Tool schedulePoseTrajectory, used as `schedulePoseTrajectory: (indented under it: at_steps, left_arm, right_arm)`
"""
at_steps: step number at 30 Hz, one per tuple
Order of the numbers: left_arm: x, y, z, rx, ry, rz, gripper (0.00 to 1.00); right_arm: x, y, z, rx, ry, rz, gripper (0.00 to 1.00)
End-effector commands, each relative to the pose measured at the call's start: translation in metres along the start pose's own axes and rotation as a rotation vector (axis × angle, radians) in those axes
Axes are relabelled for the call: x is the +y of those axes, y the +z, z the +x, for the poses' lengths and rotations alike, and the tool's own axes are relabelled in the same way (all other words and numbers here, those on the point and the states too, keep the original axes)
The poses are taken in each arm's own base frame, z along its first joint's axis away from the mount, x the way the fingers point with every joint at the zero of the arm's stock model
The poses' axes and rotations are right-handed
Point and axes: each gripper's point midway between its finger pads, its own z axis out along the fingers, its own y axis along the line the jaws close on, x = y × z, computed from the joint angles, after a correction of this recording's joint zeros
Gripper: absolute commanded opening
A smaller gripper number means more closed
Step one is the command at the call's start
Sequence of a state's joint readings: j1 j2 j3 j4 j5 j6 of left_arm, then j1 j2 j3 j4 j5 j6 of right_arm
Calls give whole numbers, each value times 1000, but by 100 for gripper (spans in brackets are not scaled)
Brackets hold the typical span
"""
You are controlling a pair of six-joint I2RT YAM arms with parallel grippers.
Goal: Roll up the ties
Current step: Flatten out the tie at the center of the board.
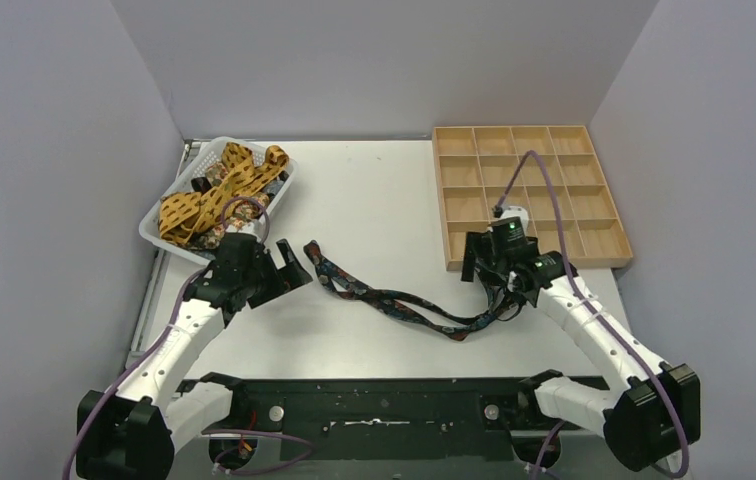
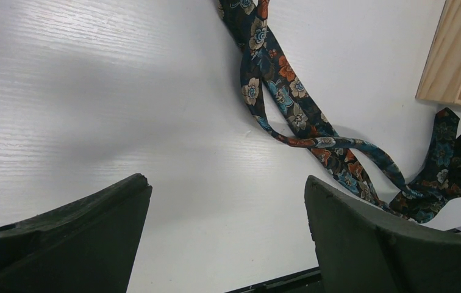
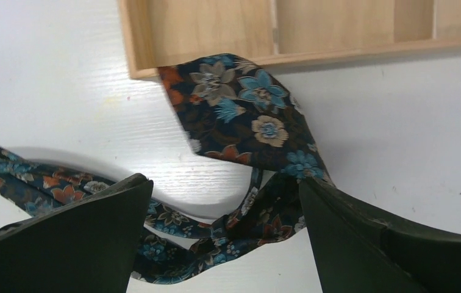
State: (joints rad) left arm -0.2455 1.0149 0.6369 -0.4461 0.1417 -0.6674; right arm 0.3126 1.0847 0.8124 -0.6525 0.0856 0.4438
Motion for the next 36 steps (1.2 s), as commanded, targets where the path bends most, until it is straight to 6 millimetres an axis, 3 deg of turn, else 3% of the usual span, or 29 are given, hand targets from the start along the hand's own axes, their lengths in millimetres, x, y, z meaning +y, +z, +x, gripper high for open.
schedulePoseTrajectory:
  at_steps: [1, 5, 11, 18, 21, 23, 25, 27, 28, 35, 36]
  left_arm:
    - [-7, -10, -13, -38, 31, 23, 96]
    - [-7, -13, -10, -39, 22, 36, 96]
    - [-7, -20, -11, -44, 26, 37, 96]
    - [-6, -22, -10, -43, 33, 34, 96]
    - [-5, -22, -11, -43, 39, 32, 96]
    - [-5, -21, -11, -39, 41, 31, 96]
    - [-5, -20, -11, -35, 43, 33, 96]
    - [-5, -19, -11, -33, 41, 36, 96]
    - [-5, -19, -11, -33, 40, 38, 96]
    - [-8, -20, -11, -33, 32, 59, 96]
    - [-8, -20, -11, -32, 31, 59, 96]
  right_arm:
    - [23, -10, -25, -94, -214, 63, 97]
    - [24, 1, -24, -71, -331, 211, 98]
    - [14, 14, -42, -105, -381, 393, 90]
    - [-3, 31, -41, -83, -302, 401, 59]
    - [-6, 36, -36, -66, -237, 314, 37]
    - [-9, 37, -34, -58, -187, 273, 33]
    - [-18, 37, -32, -54, -130, 268, 27]
    - [-35, 37, -31, -45, -48, 285, 8]
    - [-43, 34, -30, -45, 1, 300, 4]
    - [-118, -11, -38, -264, 434, 416, 2]
    - [-128, -17, -37, -297, 496, 435, 19]
